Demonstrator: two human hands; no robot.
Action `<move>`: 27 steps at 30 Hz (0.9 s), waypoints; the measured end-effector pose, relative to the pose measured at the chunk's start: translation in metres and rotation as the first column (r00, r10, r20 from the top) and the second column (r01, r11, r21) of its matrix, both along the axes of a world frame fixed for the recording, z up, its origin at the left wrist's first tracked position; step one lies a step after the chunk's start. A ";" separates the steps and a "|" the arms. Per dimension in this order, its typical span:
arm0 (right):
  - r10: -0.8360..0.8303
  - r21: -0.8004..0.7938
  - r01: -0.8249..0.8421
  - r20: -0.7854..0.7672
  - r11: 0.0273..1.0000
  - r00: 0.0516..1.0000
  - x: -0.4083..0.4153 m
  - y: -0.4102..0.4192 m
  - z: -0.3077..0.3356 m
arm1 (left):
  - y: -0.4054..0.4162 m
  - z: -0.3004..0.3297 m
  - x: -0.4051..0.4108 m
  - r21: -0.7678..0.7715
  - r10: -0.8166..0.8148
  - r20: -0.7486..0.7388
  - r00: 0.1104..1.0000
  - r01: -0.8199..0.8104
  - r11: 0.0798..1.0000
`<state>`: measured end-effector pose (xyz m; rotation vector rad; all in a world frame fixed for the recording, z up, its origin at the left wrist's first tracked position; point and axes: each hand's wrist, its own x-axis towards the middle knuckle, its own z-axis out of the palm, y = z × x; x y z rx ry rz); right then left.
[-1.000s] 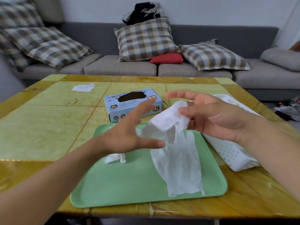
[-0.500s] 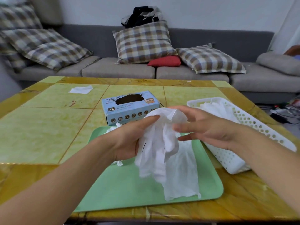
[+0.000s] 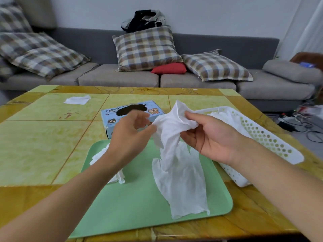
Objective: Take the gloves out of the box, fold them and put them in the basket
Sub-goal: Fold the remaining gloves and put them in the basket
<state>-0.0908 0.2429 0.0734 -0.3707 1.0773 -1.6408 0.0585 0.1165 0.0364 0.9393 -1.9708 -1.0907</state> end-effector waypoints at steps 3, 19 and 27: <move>-0.069 -0.074 0.074 0.065 0.994 0.995 0.001 -0.001 0.003 | 0.010 0.007 0.003 -0.256 0.058 -0.202 0.978 -0.110 0.960; 0.144 0.117 -0.085 -0.749 0.990 0.647 -0.010 0.015 0.007 | 0.019 0.030 0.010 0.692 -0.306 -0.475 0.825 0.565 0.449; 0.108 0.101 -0.065 -0.529 0.993 0.842 -0.008 0.009 0.001 | 0.027 0.032 0.008 0.462 -0.521 -0.311 0.795 0.606 0.648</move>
